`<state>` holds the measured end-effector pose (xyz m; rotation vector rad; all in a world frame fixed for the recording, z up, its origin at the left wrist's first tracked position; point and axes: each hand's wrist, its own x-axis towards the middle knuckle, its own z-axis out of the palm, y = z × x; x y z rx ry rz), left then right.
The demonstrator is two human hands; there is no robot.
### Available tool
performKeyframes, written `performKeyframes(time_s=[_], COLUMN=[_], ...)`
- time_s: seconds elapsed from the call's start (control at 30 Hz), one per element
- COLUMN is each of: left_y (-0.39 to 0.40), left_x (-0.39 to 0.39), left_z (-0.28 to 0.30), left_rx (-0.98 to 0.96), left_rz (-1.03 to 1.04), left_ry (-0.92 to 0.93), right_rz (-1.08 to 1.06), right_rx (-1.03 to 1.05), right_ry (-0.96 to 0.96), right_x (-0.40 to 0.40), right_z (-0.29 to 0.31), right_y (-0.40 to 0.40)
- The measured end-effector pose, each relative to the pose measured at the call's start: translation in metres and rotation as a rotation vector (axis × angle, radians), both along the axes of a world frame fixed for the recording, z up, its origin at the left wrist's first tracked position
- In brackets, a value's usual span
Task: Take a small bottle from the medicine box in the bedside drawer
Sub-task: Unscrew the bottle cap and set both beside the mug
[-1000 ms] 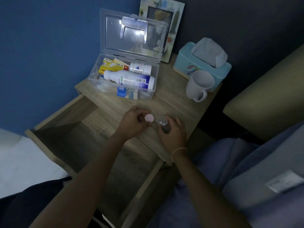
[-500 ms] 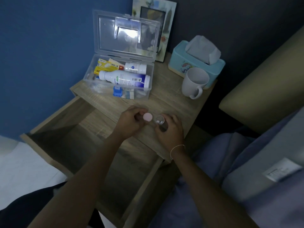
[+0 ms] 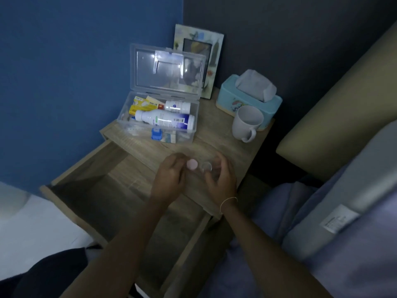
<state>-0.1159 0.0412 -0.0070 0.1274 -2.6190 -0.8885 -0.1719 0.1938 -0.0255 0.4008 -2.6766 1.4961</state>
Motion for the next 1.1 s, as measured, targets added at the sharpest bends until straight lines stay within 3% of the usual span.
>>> performKeyframes(time_s=[0.13,0.23,0.3,0.47,0.7,0.87,1.1], left_y=[-0.014,-0.025,-0.026,-0.035,-0.044,-0.043,-0.045], left_x=[-0.018,-0.04,-0.056,-0.076,-0.078,-0.077,-0.075], left_z=[0.027,0.043,0.047,0.037,0.025,0.024,0.028], left_rx=[-0.283,-0.499,-0.576,-0.623,-0.628,-0.602,-0.592], left_rz=[-0.031,-0.009,-0.014,0.008,-0.008,-0.023,-0.053], left_ry=[0.011,-0.079,-0.141,-0.242,-0.218,-0.199,-0.248], right_rz=[-0.131,-0.166,-0.22,-0.391,-0.456,-0.463,-0.381], right_rx=[-0.112,-0.053,0.013,0.124,-0.098,0.002,-0.033], right_ry=[0.115,0.263,0.234,0.005,-0.183,-0.145,-0.137], right_x=[-0.007,-0.039,-0.067,-0.117,-0.136,-0.129,-0.093], right_z=[0.019,0.043,0.058,0.061,0.043,0.039,0.037], right_y=[0.0,-0.001,-0.001,0.006,0.011,0.014,0.009])
